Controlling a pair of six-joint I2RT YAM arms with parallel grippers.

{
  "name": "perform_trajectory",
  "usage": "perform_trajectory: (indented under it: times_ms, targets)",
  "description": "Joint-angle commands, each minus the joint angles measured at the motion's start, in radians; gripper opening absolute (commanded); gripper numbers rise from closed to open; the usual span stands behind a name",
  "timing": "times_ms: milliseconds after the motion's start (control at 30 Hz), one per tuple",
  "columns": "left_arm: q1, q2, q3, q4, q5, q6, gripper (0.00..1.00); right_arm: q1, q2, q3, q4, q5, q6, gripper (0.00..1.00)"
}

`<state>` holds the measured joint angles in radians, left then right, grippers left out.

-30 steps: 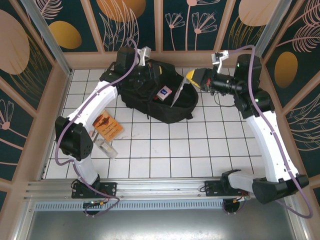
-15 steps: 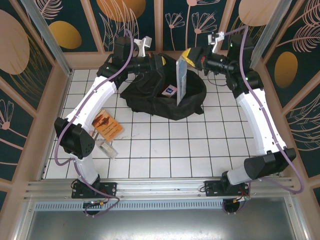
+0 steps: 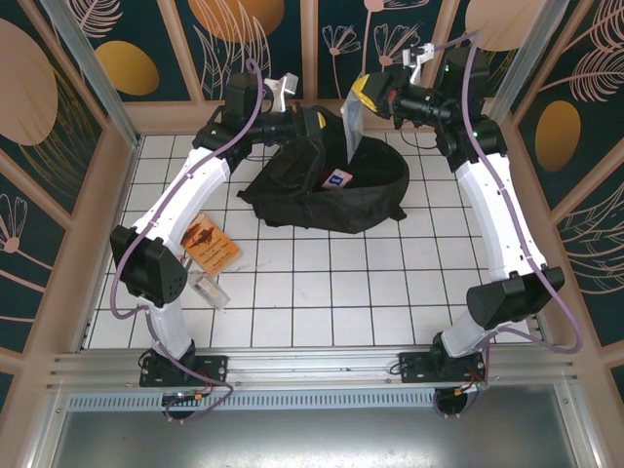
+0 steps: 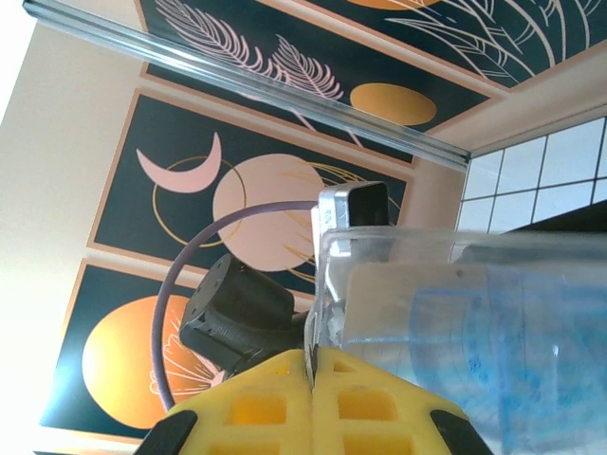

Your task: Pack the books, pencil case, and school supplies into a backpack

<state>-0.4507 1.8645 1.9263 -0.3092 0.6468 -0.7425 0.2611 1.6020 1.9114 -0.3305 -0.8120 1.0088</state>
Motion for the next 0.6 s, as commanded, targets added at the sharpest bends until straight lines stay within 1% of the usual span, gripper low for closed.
perform_trajectory:
  times_ms: [0, 233, 467, 567]
  targets:
    - [0.003, -0.005, 0.039, 0.13, 0.032, -0.028, 0.0, -0.007, -0.004, -0.005, 0.057, -0.014, 0.021, 0.0]
    - [0.003, -0.002, 0.059, 0.17, 0.043, -0.096, 0.0, 0.011, -0.042, -0.168, 0.152, 0.0, 0.042, 0.0]
    - [0.005, 0.011, 0.103, 0.181, 0.068, -0.175, 0.0, 0.043, -0.031, -0.217, 0.182, 0.019, 0.028, 0.0]
    - [0.008, 0.009, 0.108, 0.192, 0.07, -0.19, 0.0, 0.05, -0.026, -0.246, 0.196, 0.022, 0.026, 0.0]
